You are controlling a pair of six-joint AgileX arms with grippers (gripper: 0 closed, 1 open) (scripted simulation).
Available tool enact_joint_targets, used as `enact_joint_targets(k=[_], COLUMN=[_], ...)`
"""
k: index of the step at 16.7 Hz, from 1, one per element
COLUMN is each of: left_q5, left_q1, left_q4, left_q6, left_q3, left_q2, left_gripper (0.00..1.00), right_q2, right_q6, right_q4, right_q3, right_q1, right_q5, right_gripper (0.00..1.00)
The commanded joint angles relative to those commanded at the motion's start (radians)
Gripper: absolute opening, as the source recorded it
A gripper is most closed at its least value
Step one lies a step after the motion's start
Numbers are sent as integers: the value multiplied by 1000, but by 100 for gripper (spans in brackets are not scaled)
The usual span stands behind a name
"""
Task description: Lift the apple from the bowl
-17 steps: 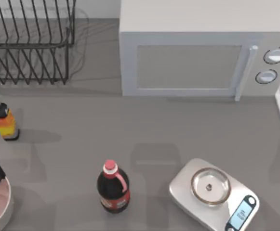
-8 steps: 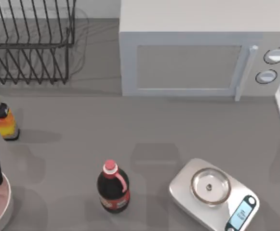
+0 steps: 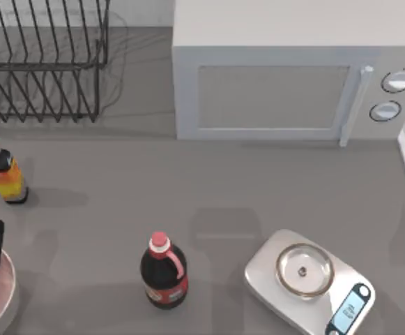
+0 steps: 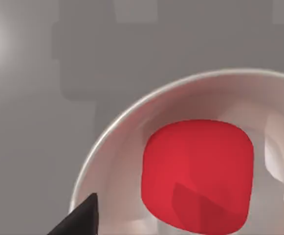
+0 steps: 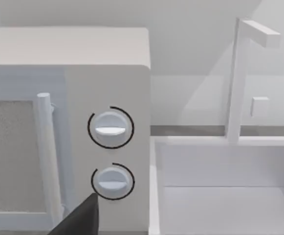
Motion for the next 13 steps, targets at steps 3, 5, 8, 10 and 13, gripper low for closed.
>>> enact_joint_targets(k=[3,5,8,10,13], left_q5=[0,0,0,0,0], left_q1=[11,16,17,17,13], left_q4=[-141,-197,-217,-217,-200], left_q6=[13,19,21,21,20], left_q3=[109,154,171,171,157], left_q2=[174,238,261,261,265], left_gripper=[100,100,100,100,100], right_q2=[0,0,0,0,0], right_q6=[0,0,0,0,0], right_q4=[0,0,0,0,0], right_q3=[0,0,0,0,0], right_q1=[0,0,0,0,0], right_q5=[0,0,0,0,0], right_gripper=[100,100,100,100,100])
